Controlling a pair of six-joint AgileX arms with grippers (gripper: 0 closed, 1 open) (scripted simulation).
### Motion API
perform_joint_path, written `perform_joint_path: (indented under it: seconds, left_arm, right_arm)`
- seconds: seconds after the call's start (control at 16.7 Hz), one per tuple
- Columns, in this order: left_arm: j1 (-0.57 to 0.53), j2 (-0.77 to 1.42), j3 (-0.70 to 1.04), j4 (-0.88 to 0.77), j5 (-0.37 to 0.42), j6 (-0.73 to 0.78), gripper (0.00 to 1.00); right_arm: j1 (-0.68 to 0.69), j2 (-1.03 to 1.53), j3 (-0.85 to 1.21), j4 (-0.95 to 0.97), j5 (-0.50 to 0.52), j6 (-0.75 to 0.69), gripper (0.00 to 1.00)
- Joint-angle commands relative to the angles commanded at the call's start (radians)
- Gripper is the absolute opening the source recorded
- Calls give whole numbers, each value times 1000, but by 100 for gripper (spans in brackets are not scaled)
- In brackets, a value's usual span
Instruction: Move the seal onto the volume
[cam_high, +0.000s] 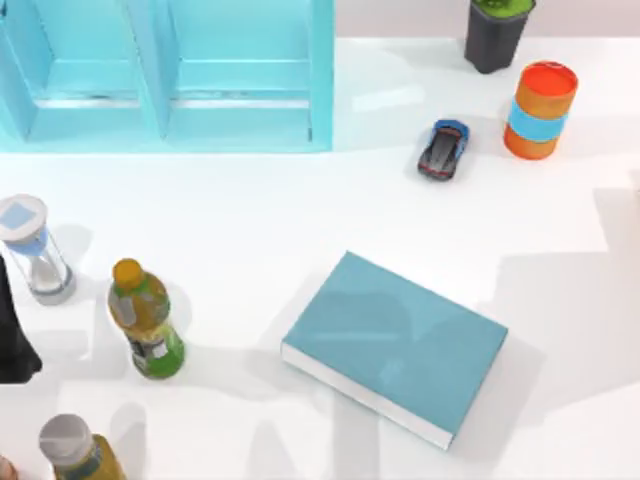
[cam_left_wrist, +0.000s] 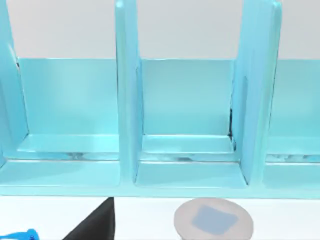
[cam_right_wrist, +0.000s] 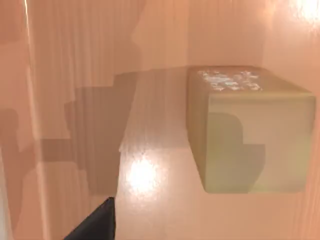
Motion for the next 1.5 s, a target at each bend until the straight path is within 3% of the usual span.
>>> perform_joint_path:
  seconds: [0.24, 0.6, 1.2, 1.5]
  left_arm:
    - [0, 0, 0, 0, 0, 0, 100]
    - [0, 0, 0, 0, 0, 0, 100]
    - [0, 0, 0, 0, 0, 0, 100]
    - [0, 0, 0, 0, 0, 0, 100]
  right_arm:
    - [-30, 112, 105, -90, 0, -28, 100]
    - [-26, 113, 104, -88, 0, -27, 100]
    - [-28, 193, -154, 251, 0, -25, 100]
    - [-28, 202, -178, 280, 0, -25, 100]
